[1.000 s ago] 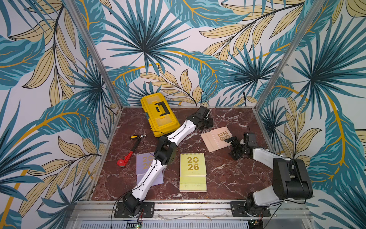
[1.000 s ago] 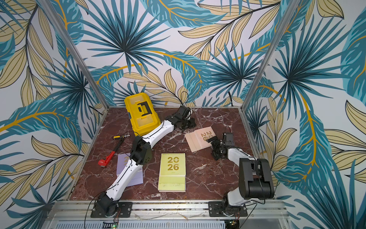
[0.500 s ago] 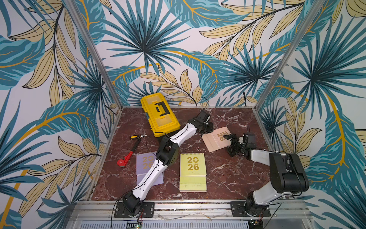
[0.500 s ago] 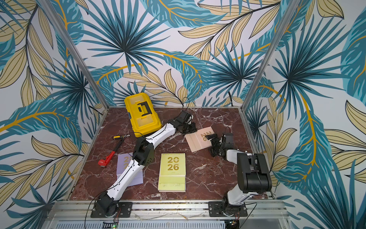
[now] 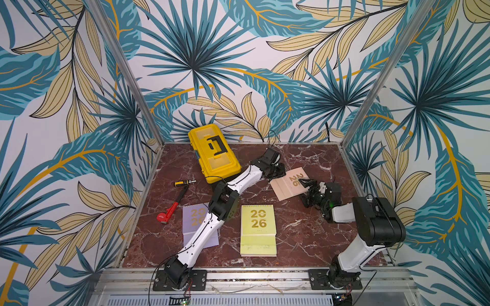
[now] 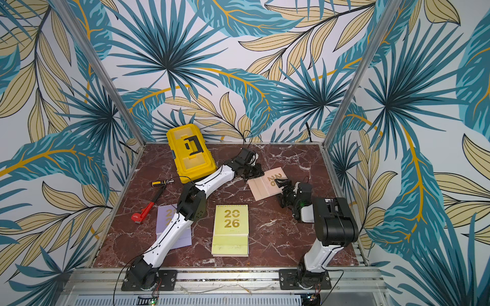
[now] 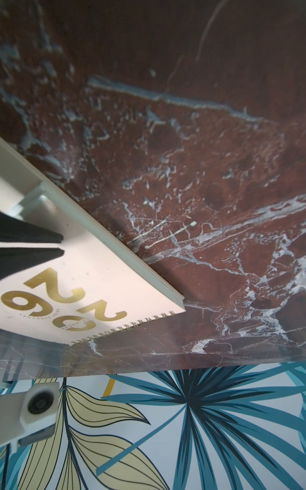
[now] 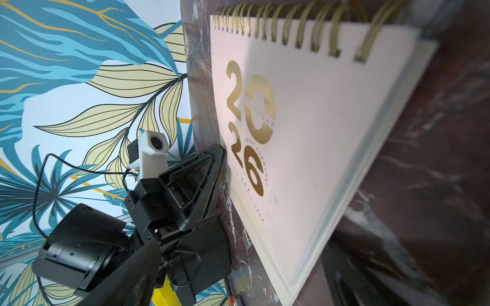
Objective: Stack the calendars
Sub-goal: Pick up the calendar at the center of the board.
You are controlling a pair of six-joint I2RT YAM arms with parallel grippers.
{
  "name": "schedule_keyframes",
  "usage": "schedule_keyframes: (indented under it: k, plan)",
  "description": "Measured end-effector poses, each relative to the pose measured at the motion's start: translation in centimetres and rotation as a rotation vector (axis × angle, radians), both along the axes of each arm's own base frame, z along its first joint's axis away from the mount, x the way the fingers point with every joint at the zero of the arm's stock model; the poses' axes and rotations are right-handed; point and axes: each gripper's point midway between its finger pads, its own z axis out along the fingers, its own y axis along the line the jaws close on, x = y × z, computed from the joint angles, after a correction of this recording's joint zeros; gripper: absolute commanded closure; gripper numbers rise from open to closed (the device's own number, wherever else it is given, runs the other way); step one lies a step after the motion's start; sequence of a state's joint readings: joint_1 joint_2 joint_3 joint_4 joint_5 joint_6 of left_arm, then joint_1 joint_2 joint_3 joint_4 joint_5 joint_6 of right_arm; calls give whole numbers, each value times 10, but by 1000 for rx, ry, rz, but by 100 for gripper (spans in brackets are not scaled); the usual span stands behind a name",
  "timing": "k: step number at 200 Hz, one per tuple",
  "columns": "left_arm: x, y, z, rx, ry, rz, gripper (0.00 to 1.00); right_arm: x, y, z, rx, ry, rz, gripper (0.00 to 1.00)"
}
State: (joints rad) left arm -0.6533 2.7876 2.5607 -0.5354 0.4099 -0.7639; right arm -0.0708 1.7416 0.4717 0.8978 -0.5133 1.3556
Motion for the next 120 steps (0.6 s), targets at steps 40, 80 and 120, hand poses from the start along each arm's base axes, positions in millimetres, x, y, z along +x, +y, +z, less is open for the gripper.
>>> schedule_keyframes:
  k: [40, 80, 120]
  plan:
    - [1, 0, -1, -16, 6, -5, 91, 1, 0, 0, 42, -50, -20, 11]
    - [2, 2, -1, -23, 11, -1, 91, 6, 0, -1, 99, -93, -38, 19]
    - [6, 3, 2, -36, 7, -1, 91, 10, 1, 11, 111, -144, -33, 23]
